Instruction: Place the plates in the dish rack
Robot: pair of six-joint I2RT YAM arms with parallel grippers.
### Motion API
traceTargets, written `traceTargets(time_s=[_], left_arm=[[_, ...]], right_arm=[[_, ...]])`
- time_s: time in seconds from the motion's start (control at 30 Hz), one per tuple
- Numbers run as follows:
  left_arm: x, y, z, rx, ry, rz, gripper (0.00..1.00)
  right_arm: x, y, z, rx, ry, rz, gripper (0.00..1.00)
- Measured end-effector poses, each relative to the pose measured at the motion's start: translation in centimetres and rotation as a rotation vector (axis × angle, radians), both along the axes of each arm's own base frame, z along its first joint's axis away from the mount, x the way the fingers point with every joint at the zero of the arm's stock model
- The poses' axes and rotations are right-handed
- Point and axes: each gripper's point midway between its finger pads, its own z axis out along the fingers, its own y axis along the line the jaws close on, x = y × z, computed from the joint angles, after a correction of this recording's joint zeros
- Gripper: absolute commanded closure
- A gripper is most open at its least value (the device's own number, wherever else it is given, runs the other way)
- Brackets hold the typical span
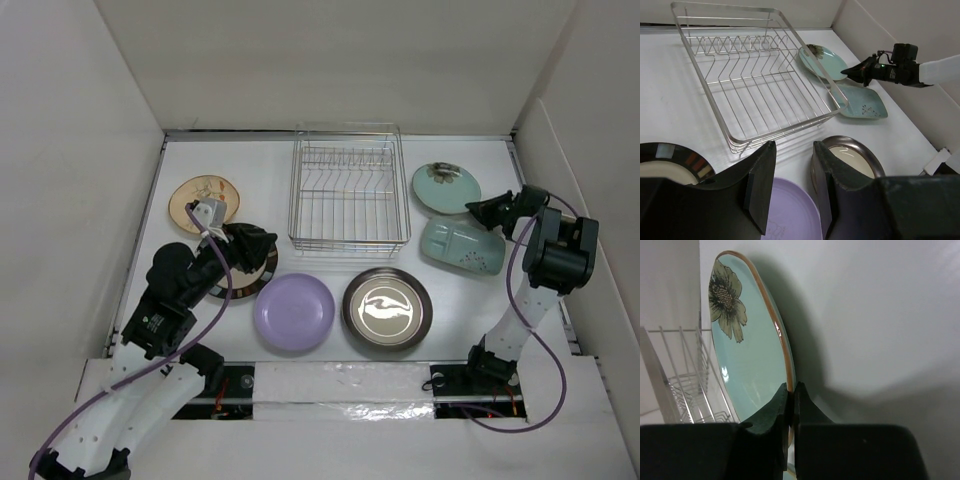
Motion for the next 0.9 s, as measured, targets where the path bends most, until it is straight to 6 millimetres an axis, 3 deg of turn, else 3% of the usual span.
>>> traceTargets(time_s=[0.1,0.2,0.27,0.37,0.43,0.53,0.63,0.77,0.9], left_arm=[[0.2,0.0,-0.2,0.005,0.007,0.006,0.67],[0.5,-0.1,-0.6,0.014,0.020,0.010,0.67],[0.8,-0.1,-0.9,0.020,0.029,0.014,0.68],[1.1,-0.2,-1.3,0.029,0.043,0.018,0.72],[1.4,-0.2,-1.8,0.040,0.055,0.023,0.72],[1.7,-0.3,-2.3,0.051,0.071,0.030,0.73],[1.9,-0.3,-2.6,0.060,0.081,0.035,0.73],[2.3,-0.2,-2.9,0.067,0.090,0.050,0.72],[2.9,0.0,-3.6,0.082,0.109,0.078,0.72]], right_arm=[[-1.1,-1.2,0.8,0.034,-0.009,-0.079,1.00],[-1.6,-3.3,3.3,0.002,-0.034,-0.163,1.00],[-1.3,-4.5,6.3,-0.070,-0.070,-0.201,1.00],[-0.2,-4.6,13.4,-0.226,-0.177,-0.210,1.00],[0.5,-3.2,18.8,-0.340,-0.266,-0.191,1.00],[0.9,1.1,26.2,-0.487,-0.392,-0.130,1.00],[0.8,5.7,30.5,-0.598,-0.444,-0.054,1.00],[0.7,10.2,31.7,-0.718,-0.401,0.040,1.00],[0.5,11.5,29.9,-0.855,-0.267,0.071,1.00]])
